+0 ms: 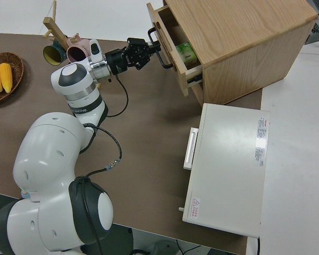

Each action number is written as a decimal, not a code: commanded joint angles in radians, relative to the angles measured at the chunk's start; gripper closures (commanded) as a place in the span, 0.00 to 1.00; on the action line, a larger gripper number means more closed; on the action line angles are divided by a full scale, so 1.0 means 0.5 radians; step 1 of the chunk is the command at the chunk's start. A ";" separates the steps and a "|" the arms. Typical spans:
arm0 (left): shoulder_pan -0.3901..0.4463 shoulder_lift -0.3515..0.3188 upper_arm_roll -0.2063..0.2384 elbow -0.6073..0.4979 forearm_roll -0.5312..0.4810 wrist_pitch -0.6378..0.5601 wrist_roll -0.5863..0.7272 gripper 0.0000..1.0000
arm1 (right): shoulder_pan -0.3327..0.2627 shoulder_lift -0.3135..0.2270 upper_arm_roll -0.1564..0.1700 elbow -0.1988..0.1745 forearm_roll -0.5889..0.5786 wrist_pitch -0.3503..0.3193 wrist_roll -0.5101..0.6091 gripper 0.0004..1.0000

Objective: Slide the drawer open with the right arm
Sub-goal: 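Pull the handle toward the robot with the right gripper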

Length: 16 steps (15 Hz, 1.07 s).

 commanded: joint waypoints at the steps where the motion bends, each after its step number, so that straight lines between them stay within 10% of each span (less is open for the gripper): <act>1: 0.008 0.023 -0.013 0.052 0.034 -0.039 0.019 0.01 | 0.124 0.003 0.005 0.011 0.057 0.005 -0.091 1.00; 16: 0.008 0.023 -0.013 0.049 0.034 -0.039 0.019 0.01 | 0.556 0.049 0.005 0.091 0.287 -0.341 -0.118 1.00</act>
